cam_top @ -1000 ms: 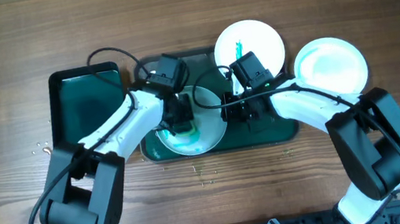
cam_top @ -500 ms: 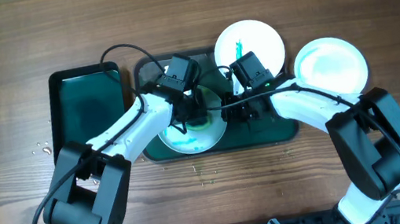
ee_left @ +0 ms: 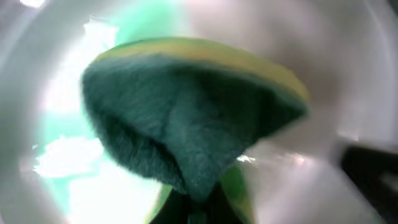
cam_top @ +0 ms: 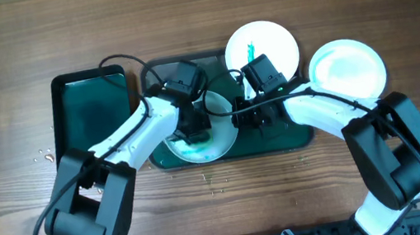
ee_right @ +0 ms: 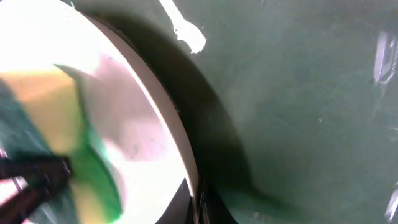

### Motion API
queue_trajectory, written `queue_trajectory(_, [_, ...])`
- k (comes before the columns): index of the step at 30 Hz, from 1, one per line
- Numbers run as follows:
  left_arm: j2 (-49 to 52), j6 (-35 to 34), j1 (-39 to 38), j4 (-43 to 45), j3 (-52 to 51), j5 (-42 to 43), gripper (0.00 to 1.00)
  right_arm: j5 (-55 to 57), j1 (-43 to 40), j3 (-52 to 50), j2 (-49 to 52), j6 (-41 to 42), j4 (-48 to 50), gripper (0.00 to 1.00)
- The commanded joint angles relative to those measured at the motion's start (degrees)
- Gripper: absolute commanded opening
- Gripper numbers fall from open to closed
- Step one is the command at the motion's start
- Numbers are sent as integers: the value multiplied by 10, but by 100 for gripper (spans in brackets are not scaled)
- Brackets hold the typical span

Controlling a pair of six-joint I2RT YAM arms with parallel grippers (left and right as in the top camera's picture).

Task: Clean dirty plates on tray and stack at the side
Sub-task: 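Scrub the second plate with the sponge while the right gripper holds its rim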

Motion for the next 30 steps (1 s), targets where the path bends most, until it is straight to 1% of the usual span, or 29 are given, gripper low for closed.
queue_trajectory(1, [7,30,-6,42,-6,212,4,10,1,-12,21,8,-4,4])
queue_trajectory(4, [7,26,-5,75,-6,183,4,10,1,-12,21,9,-6,4])
queue_trajectory(7, [7,-17,-2,92,-6,82,4,11,1,-12,21,8,-7,4])
queue_trajectory(9, [7,-20,0,95,-6,1,4,10,1,-12,21,8,-7,4])
queue_trajectory(11, [7,-20,0,88,-6,-90,4,11,1,-12,21,8,-7,4])
queue_trajectory(13, [7,-20,0,72,-6,-148,4,11,1,-12,21,8,-7,4])
queue_trajectory(16, [7,-31,0,33,-6,-210,4,13,1,-12,21,8,-7,4])
queue_trajectory(17, [7,-31,0,6,-6,-221,4,12,1,-12,21,8,-7,4])
queue_trajectory(21, [7,-31,0,-44,-6,-219,4,12,1,-12,21,8,-7,4])
queue_trajectory(25, [7,-30,0,-85,-6,-165,4,12,1,-12,21,8,-7,4])
queue_trajectory(27, [7,-10,0,-90,-5,-104,4,12,1,-12,21,8,-7,4])
queue_trajectory(30, [7,63,0,-72,-5,57,4,12,1,-12,21,8,-7,4])
